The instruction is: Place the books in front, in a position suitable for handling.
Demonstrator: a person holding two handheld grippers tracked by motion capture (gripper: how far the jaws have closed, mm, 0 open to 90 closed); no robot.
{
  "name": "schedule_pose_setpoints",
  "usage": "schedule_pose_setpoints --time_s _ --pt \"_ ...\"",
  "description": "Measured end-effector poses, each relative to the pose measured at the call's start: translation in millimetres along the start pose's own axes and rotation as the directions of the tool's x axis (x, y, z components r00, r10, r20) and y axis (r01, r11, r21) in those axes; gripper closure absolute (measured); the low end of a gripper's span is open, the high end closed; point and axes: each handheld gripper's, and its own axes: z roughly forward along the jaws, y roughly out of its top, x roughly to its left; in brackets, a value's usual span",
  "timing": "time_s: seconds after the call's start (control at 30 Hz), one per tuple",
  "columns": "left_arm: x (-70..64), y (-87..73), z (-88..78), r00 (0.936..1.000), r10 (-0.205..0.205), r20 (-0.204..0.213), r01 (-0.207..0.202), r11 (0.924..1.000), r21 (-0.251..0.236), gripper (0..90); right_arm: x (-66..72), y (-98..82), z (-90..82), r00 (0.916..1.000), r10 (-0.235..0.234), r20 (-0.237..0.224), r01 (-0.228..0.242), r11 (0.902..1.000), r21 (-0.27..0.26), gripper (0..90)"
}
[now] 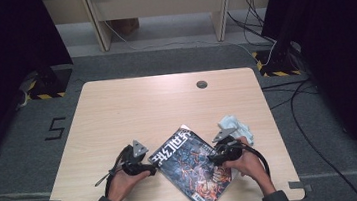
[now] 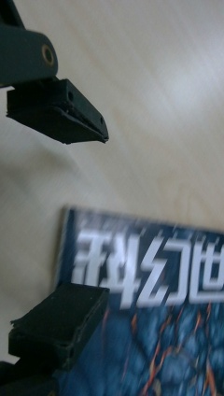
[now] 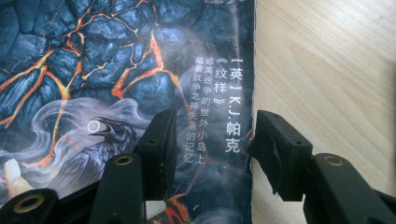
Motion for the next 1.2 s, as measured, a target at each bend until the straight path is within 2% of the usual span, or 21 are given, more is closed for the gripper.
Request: schedule_pose_setpoints --time_s 0.07,0.1,0.13,0.17,0.23,0.27,0.37,0.43,0.53,0.63,0.7,0.77,1.03,1.07,1.2 --pt "-13.0 -7.6 -6.3 0.996 -0.033 0.083 0.033 0.9994 0.011 19.9 -0.2 0.0 -0.1 1.0 0.006 0.0 -0.006 1.0 0.002 50.1" --pt "-20.3 -11.3 -8.8 0.9909 -0.044 0.127 0.041 0.9989 0.025 20.5 -0.2 -0.1 -0.1 0.9999 0.011 0.004 -0.011 0.9999 0.001 50.1" --pt "-26.0 -13.6 -10.6 0.9872 -0.043 0.154 0.038 0.9987 0.034 21.0 0.4 0.0 -0.1 0.9999 0.016 0.004 -0.016 0.9999 0.002 50.1" --pt "-37.1 -16.8 -12.6 0.9797 -0.042 0.196 0.035 0.9986 0.04 21.1 0.9 0.1 0.0 0.9998 0.017 0.007 -0.017 0.9999 0.001 50.1" --pt "-50.5 -16.1 -11.8 0.9714 -0.042 0.234 0.034 0.9988 0.035 21.1 1.7 0.4 -0.1 0.9999 0.01 0.014 -0.01 0.9999 0.002 50.1" --pt "-53.3 -14.5 -9.9 0.9702 -0.04 0.239 0.033 0.9989 0.033 21.1 1.8 0.4 -0.1 0.9998 0.012 0.015 -0.012 0.9999 0.003 50.2" --pt "-55.3 -10.1 -5.1 0.9701 -0.03 0.241 0.024 0.9993 0.027 21.1 2.6 0.7 -0.3 0.9997 0.013 0.02 -0.013 0.9999 0.005 50.2" --pt "-53.3 -6.1 -2.0 0.9702 -0.044 0.238 0.036 0.9987 0.036 18.2 3.0 1.6 -0.3 0.9997 0.013 0.019 -0.013 0.9998 0.012 50.0" --pt "-46.0 -2.6 2.8 0.9766 -0.039 0.211 0.034 0.999 0.029 17.3 4.7 2.5 0.5 0.9998 0.011 0.014 -0.012 0.9998 0.013 49.5" --pt "-36.4 3.7 9.6 0.9789 -0.057 0.196 0.053 0.9982 0.028 16.4 8.8 5.0 1.9 0.9998 0.002 0.017 -0.002 0.9999 0.017 48.7" --pt "-31.5 9.8 15.1 0.983 -0.033 0.18 0.026 0.9989 0.039 14.5 12.3 7.4 2.9 0.9994 -0.021 0.03 0.02 0.9996 0.021 48.4" --pt "-26.7 16.1 20.8 0.9848 -0.034 0.17 0.027 0.9986 0.045 13.9 15.2 9.5 3.6 0.9987 -0.03 0.04 0.029 0.9992 0.027 47.9" --pt "-7.3 36.3 42.6 0.9868 -0.027 0.16 0.023 0.9993 0.029 13.8 21.0 14.2 6.9 0.9948 -0.07 0.073 0.069 0.9974 0.022 47.8" --pt "-5.2 38.6 45.8 0.9864 -0.026 0.162 0.023 0.9995 0.022 14.1 22.8 15.1 8.4 0.9959 -0.068 0.06 0.067 0.9977 0.011 52.6" --pt "-1.6 42.5 50.4 0.9861 -0.029 0.164 0.027 0.9996 0.012 14.6 24.1 16.7 9.6 0.9958 -0.06 0.069 0.059 0.9982 0.014 51.3"
